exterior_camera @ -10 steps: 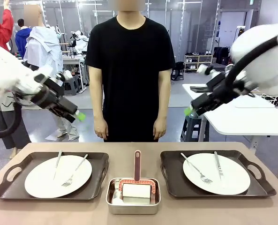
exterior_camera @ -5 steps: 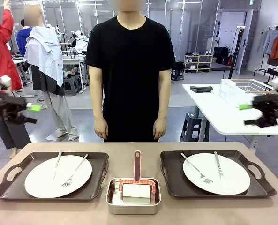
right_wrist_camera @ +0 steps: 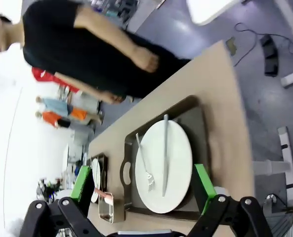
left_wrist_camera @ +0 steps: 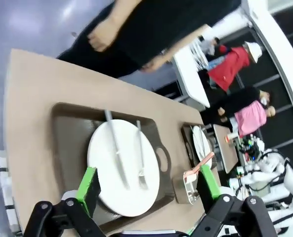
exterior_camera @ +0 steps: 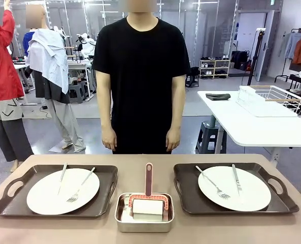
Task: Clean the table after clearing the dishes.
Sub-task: When the left (or right) Handle tray is removed, use the left hand (or right hand) to clean the left (or right) side of the table with the Lint Roller.
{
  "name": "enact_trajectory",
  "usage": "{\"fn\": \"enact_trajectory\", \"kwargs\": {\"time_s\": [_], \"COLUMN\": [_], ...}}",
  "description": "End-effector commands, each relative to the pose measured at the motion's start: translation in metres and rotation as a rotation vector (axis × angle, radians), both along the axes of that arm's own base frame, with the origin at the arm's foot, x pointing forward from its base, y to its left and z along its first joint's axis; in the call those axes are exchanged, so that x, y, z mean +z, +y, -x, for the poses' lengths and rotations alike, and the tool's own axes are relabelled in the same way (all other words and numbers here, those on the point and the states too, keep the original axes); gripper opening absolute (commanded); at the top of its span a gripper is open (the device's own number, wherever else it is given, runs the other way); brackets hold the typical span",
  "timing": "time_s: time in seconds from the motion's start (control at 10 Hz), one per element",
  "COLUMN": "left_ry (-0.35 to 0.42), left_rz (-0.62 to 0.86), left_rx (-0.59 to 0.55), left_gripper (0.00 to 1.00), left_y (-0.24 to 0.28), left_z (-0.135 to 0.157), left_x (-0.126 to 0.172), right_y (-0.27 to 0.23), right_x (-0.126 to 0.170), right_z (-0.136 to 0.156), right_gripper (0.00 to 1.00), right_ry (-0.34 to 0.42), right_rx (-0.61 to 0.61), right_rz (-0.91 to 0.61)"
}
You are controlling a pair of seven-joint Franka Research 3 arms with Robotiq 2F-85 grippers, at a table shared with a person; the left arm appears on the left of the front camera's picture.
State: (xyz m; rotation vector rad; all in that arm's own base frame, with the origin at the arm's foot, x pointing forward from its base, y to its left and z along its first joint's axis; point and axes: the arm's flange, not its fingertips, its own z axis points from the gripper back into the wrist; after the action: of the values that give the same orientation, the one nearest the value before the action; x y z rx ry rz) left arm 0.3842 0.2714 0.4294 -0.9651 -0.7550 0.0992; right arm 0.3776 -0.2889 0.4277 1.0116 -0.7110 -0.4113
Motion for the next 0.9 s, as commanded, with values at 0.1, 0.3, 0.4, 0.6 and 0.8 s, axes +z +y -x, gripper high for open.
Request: {"fn": "enact_trajectory", "kwargs": {"time_s": [0.1, 0.3, 0.4, 0.6, 0.8], "left_ry": [0.03, 0.053, 0.017, 0.017, 0.017], "left_rz": [-0.021, -0.035, -0.012, -0.012, -0.012], "left_rx": [0.112, 0.129, 0.105, 0.105, 0.105], "left_gripper": [1.0, 1.0, 1.0, 1.0, 1.0], "left_y": [0.022, 0.017, 0.035, 0.035, 0.035], "left_z": [0.039, 0.032, 0.041, 0.041, 0.041], "left_x": [-0.003, -0.003, -0.004, -0.004, -0.004], "right_y": [-0.007, 0.002, -0.022, -0.022, -0.022], "right_x": [0.001, 0.006, -0.004, -0.004, -0.004], "right_z": [0.026, 0.018, 0.027, 0.027, 0.027], "right_gripper": [1.0, 1.0, 1.0, 1.0, 1.0], "right_ry": [0.052, 0.064, 0.019, 0.019, 0.019], "right_rx": [-0.09, -0.069, -0.088, -0.088, -0.088], "right_rz": [-0.013, 0.032, -0.007, -0.007, -0.007]}}
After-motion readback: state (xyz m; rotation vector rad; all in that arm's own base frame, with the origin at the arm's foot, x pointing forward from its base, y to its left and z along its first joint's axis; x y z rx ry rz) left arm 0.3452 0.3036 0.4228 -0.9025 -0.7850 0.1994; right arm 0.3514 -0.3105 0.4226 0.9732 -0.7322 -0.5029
